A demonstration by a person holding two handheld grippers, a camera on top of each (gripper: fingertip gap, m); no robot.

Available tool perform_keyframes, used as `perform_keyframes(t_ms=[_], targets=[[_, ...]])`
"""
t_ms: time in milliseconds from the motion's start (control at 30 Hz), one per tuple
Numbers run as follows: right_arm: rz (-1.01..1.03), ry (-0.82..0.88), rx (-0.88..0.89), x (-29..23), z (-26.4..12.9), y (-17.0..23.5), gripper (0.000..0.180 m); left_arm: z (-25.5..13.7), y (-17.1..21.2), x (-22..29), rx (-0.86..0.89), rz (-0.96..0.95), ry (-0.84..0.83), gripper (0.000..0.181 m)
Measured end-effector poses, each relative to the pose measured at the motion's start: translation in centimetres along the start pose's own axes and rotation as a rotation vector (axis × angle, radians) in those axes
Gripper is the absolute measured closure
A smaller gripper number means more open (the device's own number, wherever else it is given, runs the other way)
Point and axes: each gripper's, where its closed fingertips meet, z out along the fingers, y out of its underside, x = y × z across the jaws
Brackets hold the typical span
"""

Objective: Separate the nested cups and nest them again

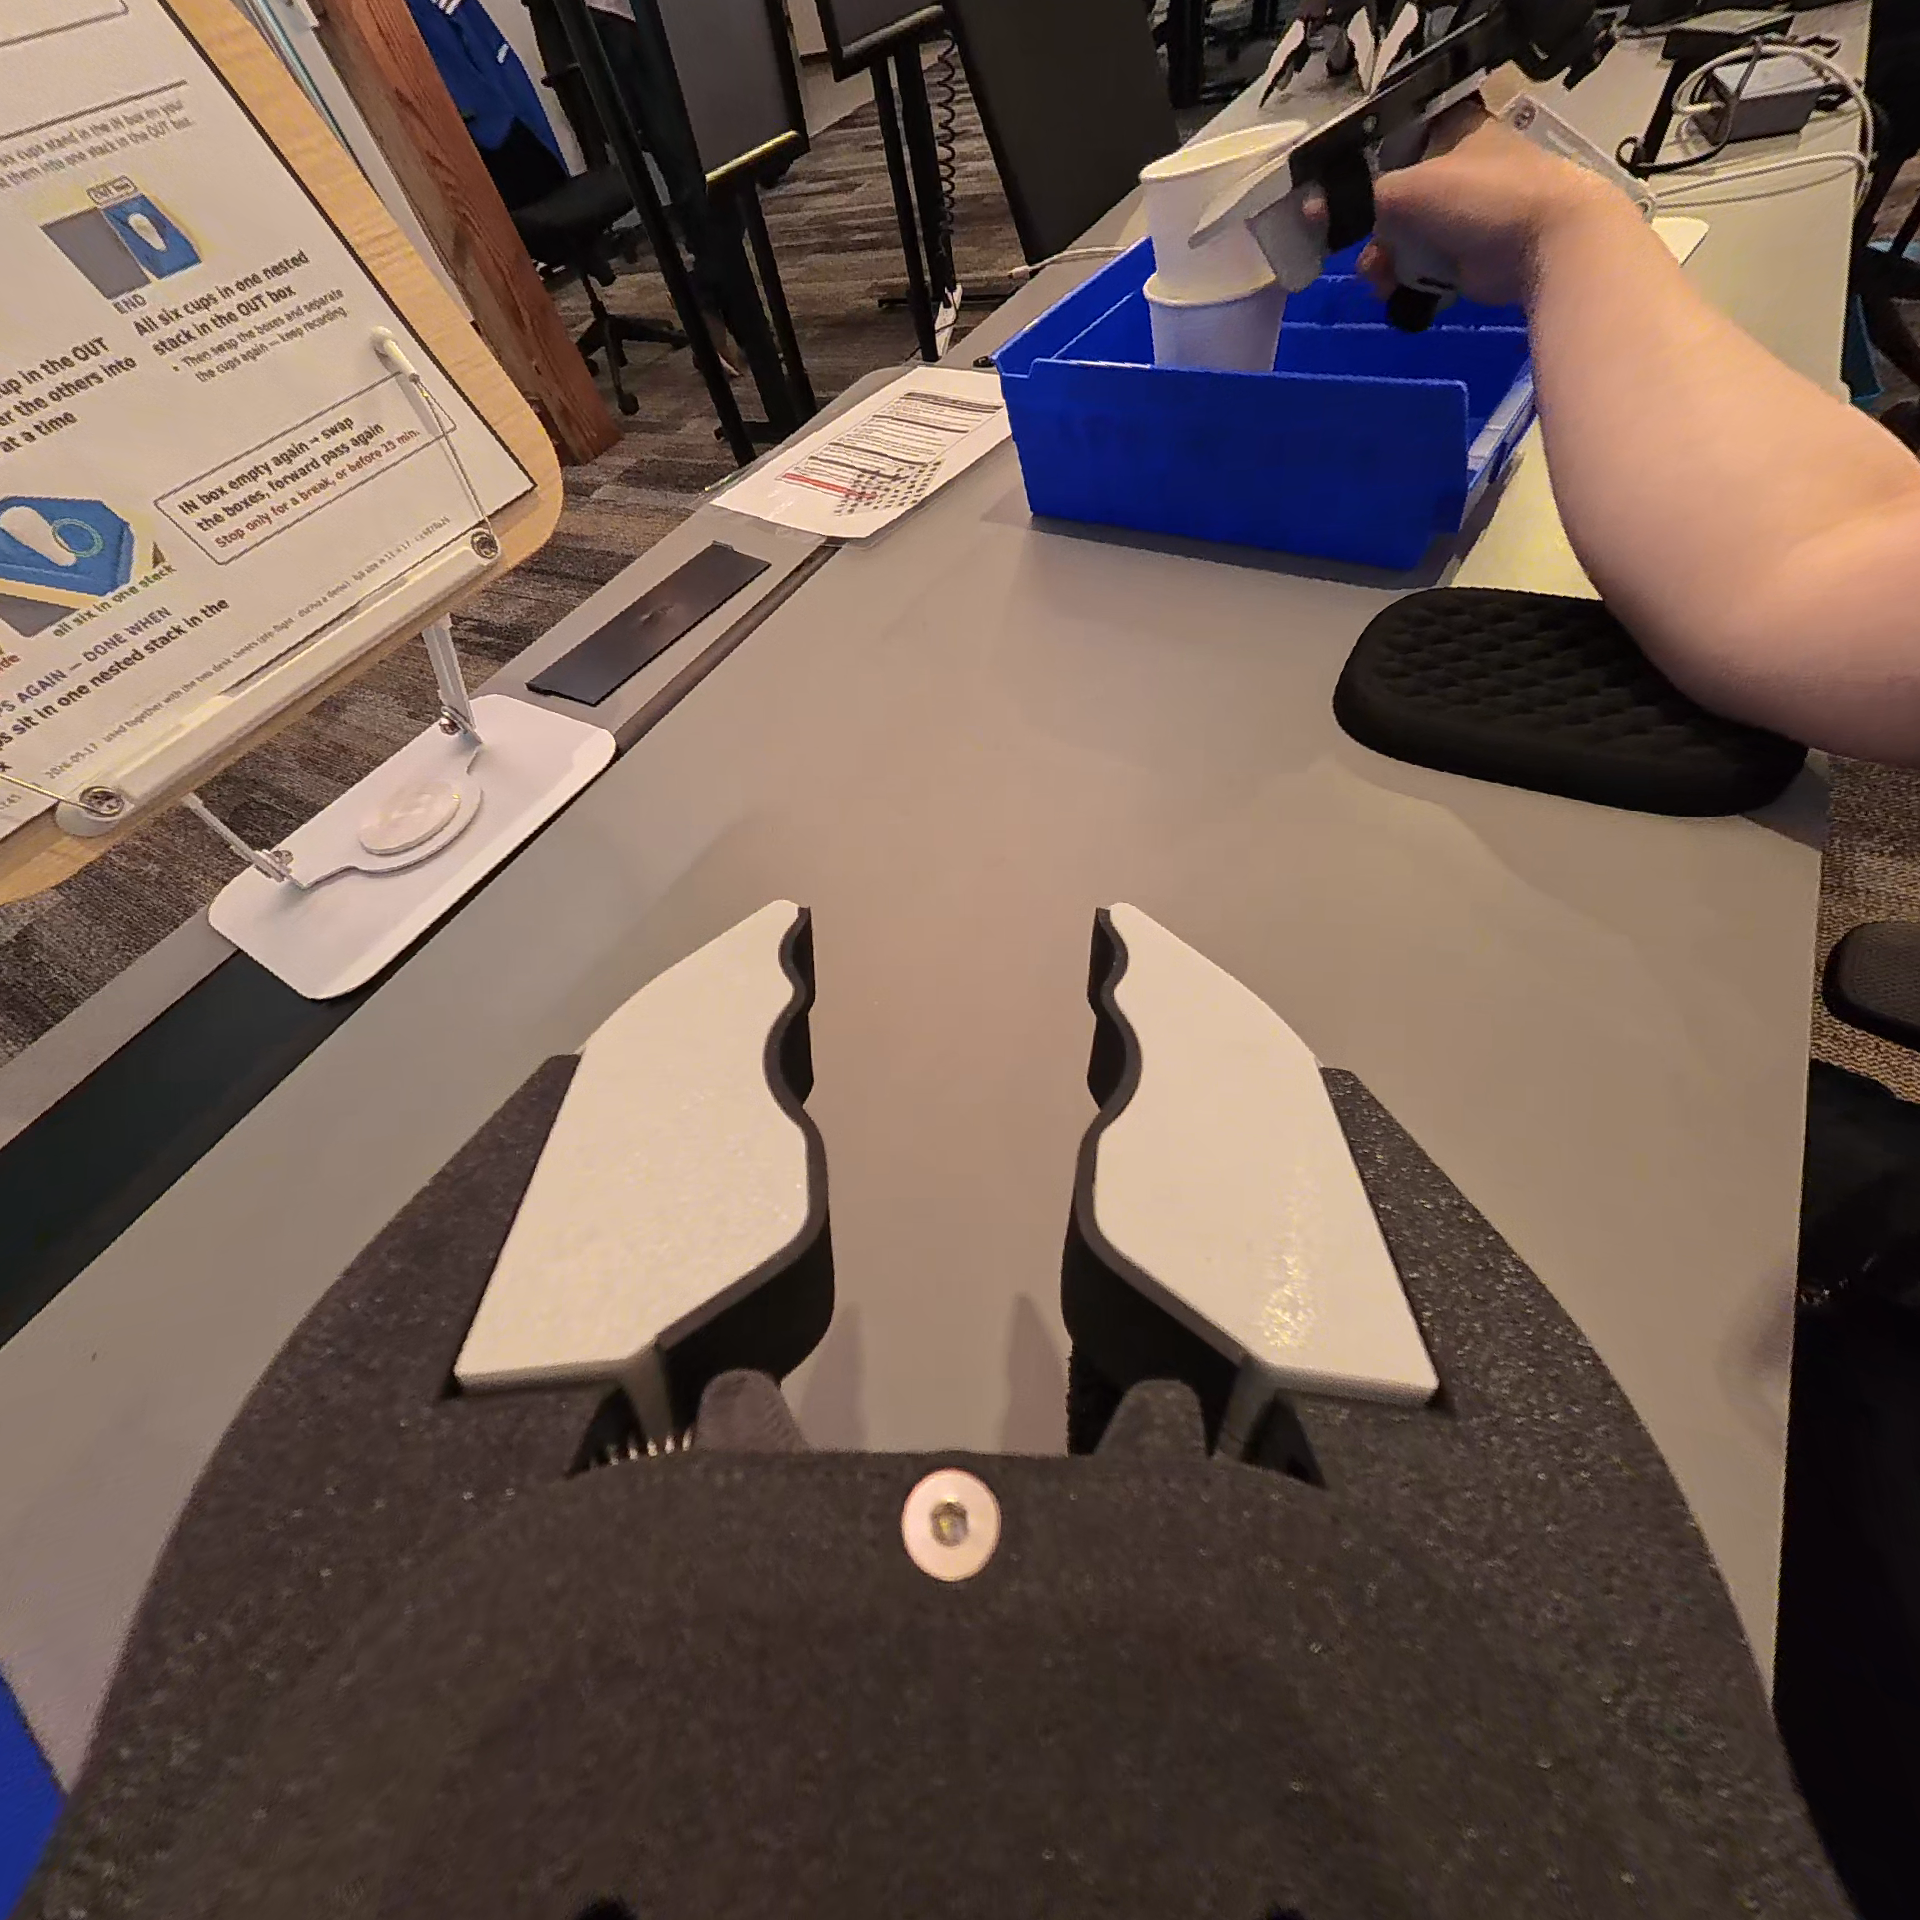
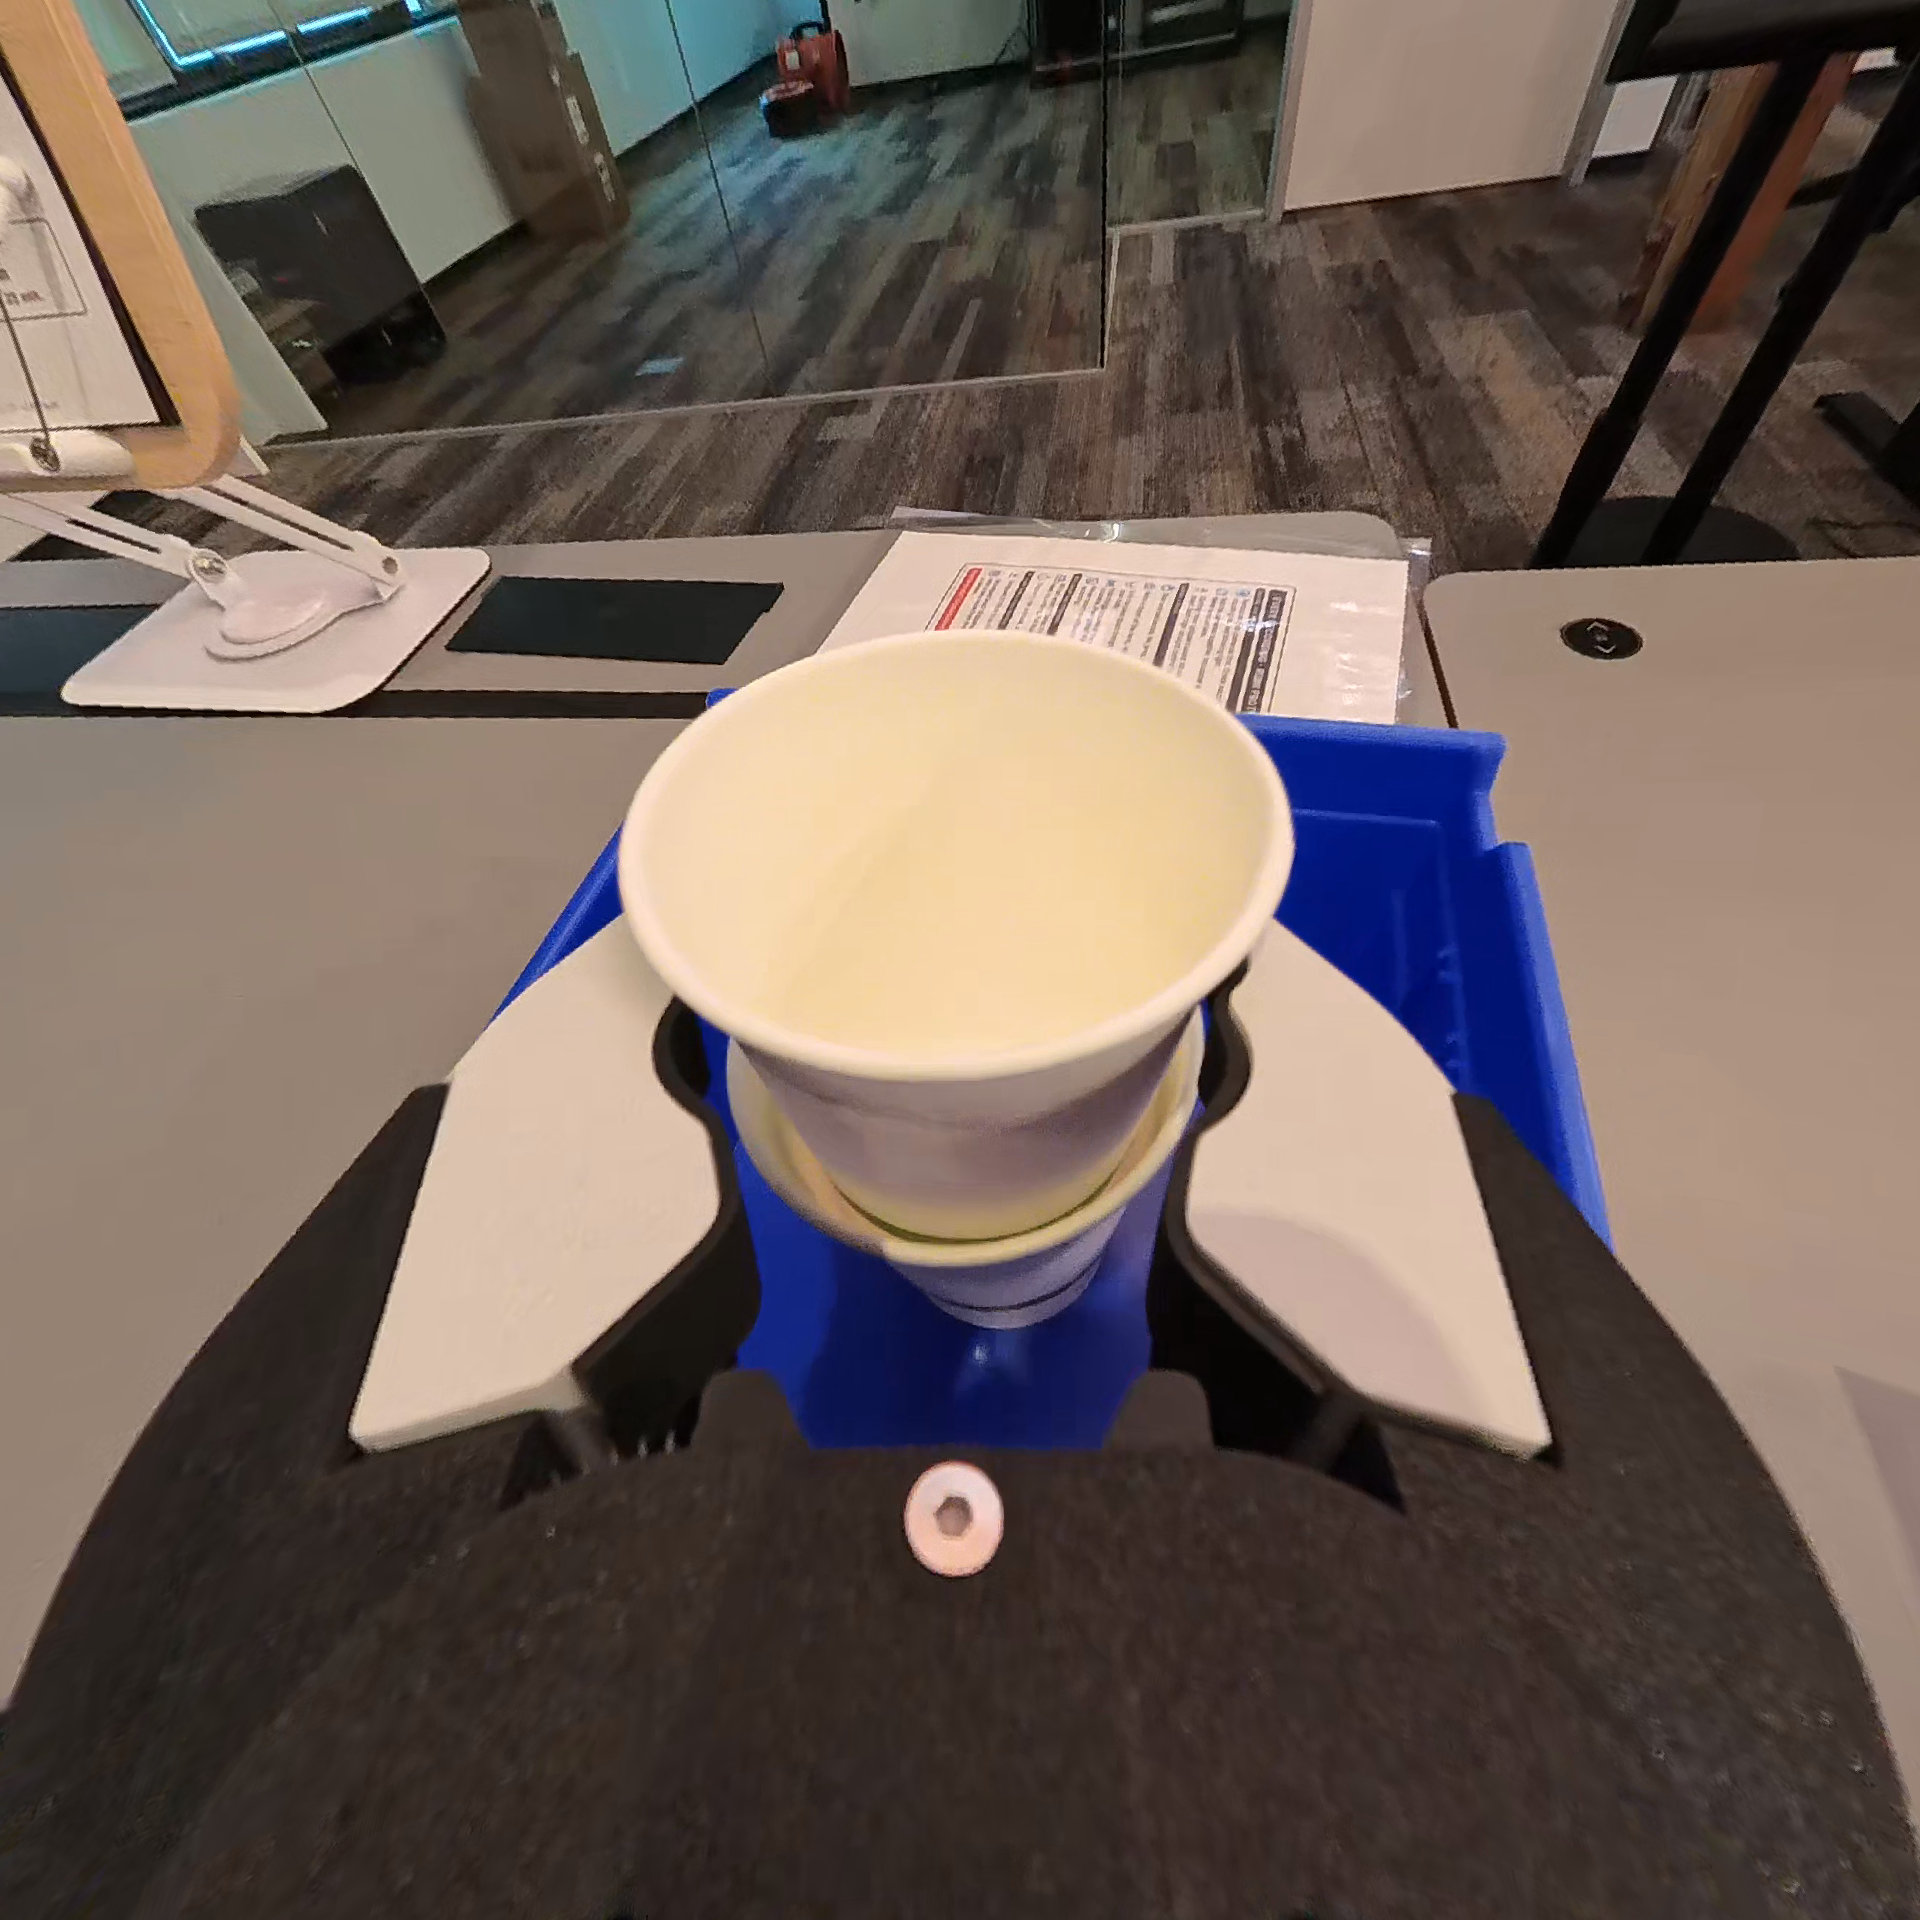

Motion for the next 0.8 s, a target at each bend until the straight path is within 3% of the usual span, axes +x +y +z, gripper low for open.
perform_keyframes(t_ms=[333,533,633,800], targets=[[-0.045,0.061,-0.227,0.1,-0.9,2.4,0.076,-0.3,-0.1,0.0,0.003,-0.002,-0.003,0.130],[-0.067,0.055,-0.251,-0.8,-2.0,1.8,0.069,-0.6,-0.1,-0.1,0.007,-0.004,-0.011,0.130],[-0.092,0.005,-0.197,-2.9,-3.7,-0.5,0.068,-1.3,0.1,-0.7,-0.004,0.004,-0.044,0.130],[-0.195,-0.157,0.096,-9.5,-7.8,-7.6,0.072,-4.9,0.7,-4.7,-0.064,0.033,-0.193,0.130]])
